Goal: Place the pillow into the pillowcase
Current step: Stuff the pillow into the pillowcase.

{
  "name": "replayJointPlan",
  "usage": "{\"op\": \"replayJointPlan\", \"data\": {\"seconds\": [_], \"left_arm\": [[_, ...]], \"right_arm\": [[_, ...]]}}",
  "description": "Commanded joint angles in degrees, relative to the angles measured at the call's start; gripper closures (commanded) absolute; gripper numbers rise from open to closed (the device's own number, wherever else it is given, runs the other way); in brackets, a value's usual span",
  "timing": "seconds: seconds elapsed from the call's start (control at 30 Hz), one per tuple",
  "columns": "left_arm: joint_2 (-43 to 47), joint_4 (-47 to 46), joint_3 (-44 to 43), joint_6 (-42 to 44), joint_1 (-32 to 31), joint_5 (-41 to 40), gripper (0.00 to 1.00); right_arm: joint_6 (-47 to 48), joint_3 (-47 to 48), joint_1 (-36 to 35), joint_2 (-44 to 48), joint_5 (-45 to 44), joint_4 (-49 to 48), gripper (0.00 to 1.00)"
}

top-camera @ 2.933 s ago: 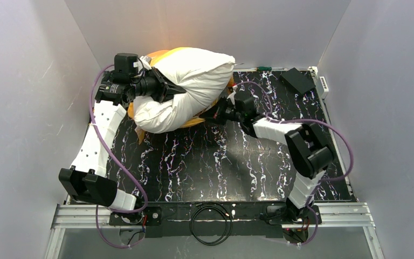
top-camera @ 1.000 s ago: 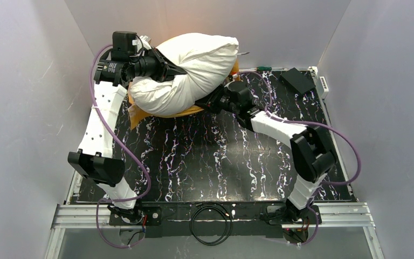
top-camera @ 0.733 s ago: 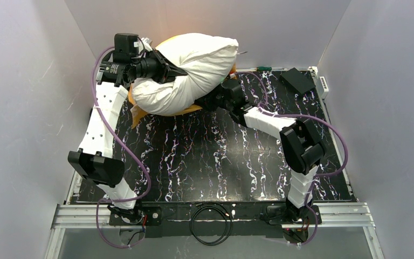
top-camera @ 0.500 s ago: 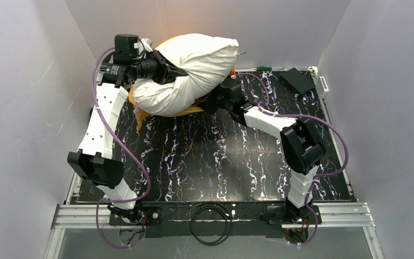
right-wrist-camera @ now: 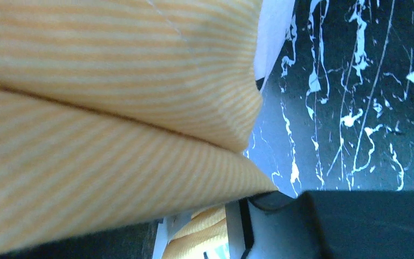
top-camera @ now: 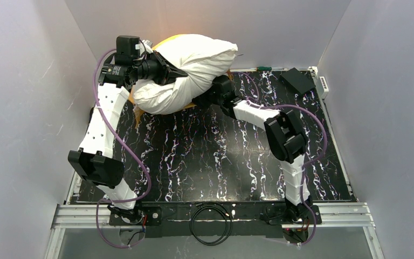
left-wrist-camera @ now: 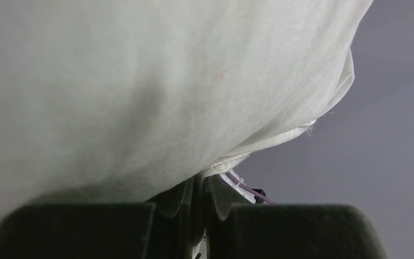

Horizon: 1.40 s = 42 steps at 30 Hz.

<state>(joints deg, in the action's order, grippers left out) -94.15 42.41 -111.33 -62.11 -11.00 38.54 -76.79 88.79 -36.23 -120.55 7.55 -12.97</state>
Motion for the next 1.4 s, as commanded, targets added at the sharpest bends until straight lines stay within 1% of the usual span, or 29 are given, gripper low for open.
{"op": "replayJointPlan", "data": {"seconds": [0.0, 0.1, 0.2, 0.23, 0.3, 0.33, 0.43, 0.47, 0.5, 0.6, 0.67, 0.73, 0.77, 0.87, 0.97, 1.03, 1.07, 1.17, 1.37], "left_arm": [[3.67, -3.09, -0.26, -3.0, 0.63, 1.51, 1.0], [3.56, -3.86, -0.66, -3.65, 0.63, 1.86, 1.0], [3.31, -3.99, -1.44, -4.15, 0.63, 2.21, 1.0], [3.26, -4.12, -1.63, -4.35, 0.63, 2.35, 1.0], [3.13, -4.54, -1.96, -4.78, 0.63, 2.62, 1.0], [3.19, -4.74, -1.96, -5.0, 0.63, 2.71, 1.0], [3.42, -5.26, -1.92, -5.51, 0.63, 2.92, 1.0], [3.59, -5.55, -1.7, -5.7, 0.63, 2.92, 1.0], [3.73, -5.79, -1.46, -5.85, 0.63, 2.97, 1.0], [4.01, -5.85, -0.75, -5.6, 0.72, 2.93, 1.0], [4.04, -5.85, -0.34, -5.36, 0.77, 2.81, 1.0], [3.84, -5.81, -0.25, -5.1, 0.87, 2.85, 1.0], [3.7, -5.72, -0.31, -4.93, 1.0, 2.83, 1.0], [3.0, -5.4, -0.98, -4.5, 1.62, 2.45, 1.0], [1.63, -4.15, -2.58, -4.17, 2.37, 1.59, 1.0], [0.29, -3.97, -3.88, -3.93, 2.39, 0.99, 1.0], [-0.28, -3.55, -4.51, -3.72, 2.39, 0.82, 1.0], [-1.24, -0.59, -6.02, -1.66, 2.39, -1.01, 1.0], [-1.93, 6.31, -6.68, 4.2, 2.39, -5.63, 1.0]], "right_arm": [[-0.28, 5.57, 2.82, -5.52, -6.2, 5.48, 0.47], [-0.27, 8.67, 3.75, -7.74, -6.81, 7.07, 0.39], [-0.69, 12.64, 4.29, -10.56, -7.07, 9.3, 0.4], [-0.94, 13.81, 4.44, -11.62, -7.0, 9.89, 0.42], [-0.99, 15.87, 4.78, -13.48, -6.66, 11.53, 0.52], [-0.8, 16.44, 5.0, -14.13, -6.47, 11.51, 0.59], [0.13, 18.08, 5.68, -15.71, -5.59, 11.97, 0.9], [1.12, 18.72, 5.98, -16.02, -5.16, 12.11, 0.97], [2.36, 18.92, 6.23, -16.08, -4.57, 11.91, 0.99], [7.36, 18.12, 7.05, -14.83, -1.31, 9.18, 0.99], [10.83, 14.92, 7.57, -12.11, 2.5, 3.49, 0.99], [13.63, 8.82, 8.01, -7.64, 5.96, -1.26, 0.99], [14.22, 4.9, 8.37, -5.22, 8.67, -6.88, 0.99], [15.12, -4.02, 9.48, 1.98, 16.41, -16.25, 0.99], [16.59, -12.08, 10.4, 9.95, 20.33, -19.58, 0.99], [16.6, -16.36, 10.77, 13.48, 23.38, -22.16, 0.99], [16.0, -18.4, 10.82, 14.82, 25.12, -24.98, 0.99], [14.73, -23.23, 10.83, 18.65, 31.0, -28.63, 0.99], [11.45, -30.59, 12.55, 27.51, 36.58, -34.33, 0.99]]}}
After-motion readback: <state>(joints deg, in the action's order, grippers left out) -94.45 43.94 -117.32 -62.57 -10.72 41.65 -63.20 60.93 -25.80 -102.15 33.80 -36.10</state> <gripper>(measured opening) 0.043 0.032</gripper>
